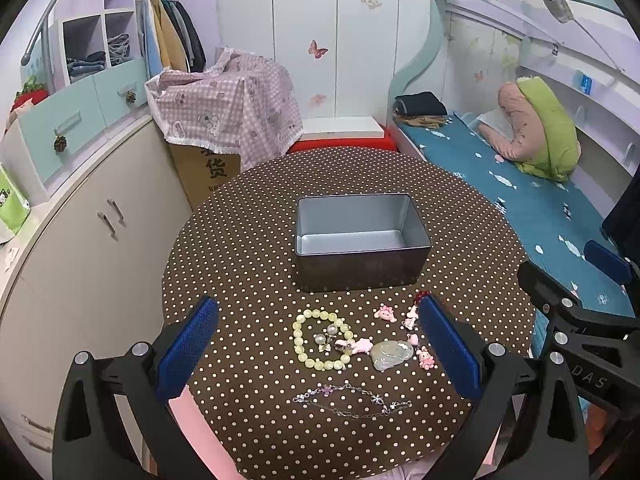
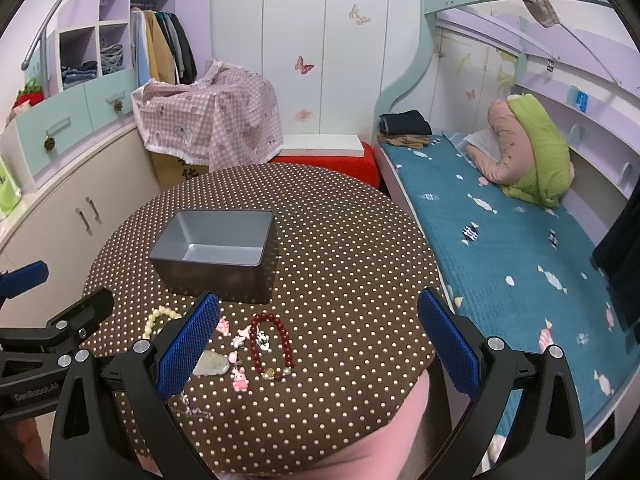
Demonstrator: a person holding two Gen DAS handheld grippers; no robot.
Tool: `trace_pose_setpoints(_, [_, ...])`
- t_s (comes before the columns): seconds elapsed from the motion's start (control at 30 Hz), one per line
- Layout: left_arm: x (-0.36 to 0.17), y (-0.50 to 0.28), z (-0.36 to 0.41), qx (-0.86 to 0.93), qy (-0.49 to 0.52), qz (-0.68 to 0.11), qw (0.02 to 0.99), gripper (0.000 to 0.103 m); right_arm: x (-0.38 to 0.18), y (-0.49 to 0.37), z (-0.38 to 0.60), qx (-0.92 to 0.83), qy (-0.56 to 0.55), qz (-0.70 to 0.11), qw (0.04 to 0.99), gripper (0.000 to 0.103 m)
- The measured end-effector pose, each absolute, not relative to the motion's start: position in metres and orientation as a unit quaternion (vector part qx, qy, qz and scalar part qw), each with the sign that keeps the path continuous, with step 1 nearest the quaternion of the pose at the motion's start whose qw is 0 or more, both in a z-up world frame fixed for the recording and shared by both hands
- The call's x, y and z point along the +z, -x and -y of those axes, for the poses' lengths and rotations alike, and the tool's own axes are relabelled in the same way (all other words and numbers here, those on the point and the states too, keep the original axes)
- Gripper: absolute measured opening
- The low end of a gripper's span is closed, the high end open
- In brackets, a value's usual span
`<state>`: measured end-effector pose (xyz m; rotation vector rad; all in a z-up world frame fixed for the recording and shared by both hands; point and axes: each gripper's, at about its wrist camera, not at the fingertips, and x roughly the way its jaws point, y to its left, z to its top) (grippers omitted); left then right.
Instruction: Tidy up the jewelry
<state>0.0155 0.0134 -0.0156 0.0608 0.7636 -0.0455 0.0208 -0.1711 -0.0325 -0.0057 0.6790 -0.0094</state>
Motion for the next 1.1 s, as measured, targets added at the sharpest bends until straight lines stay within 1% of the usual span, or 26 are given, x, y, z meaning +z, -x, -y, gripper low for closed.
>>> trace_pose_setpoints(0.67, [-0.021,-0.017,-0.013,-0.02,-0.029,-0.377,0.926,0.096,-0.036,-0.022,0.171,-0.005,0.002,-0.337,0.941,0.096])
trace_pose_setpoints(0.9, [-0.032,-0.029,-0.032,0.005,-0.01,-0.4,0.917,0.096,-0.048,-0.033,0.176,-0.012,-0.005,-0.36,0.933,0.096])
trace_pose_setpoints(1.1, [-0.049,-0.038,-0.05,0.025,0.002,-0.421,0.907,0.096,-0.07,-0.046,0.181,-0.02,-0.011,-0.39,0.92,0.096])
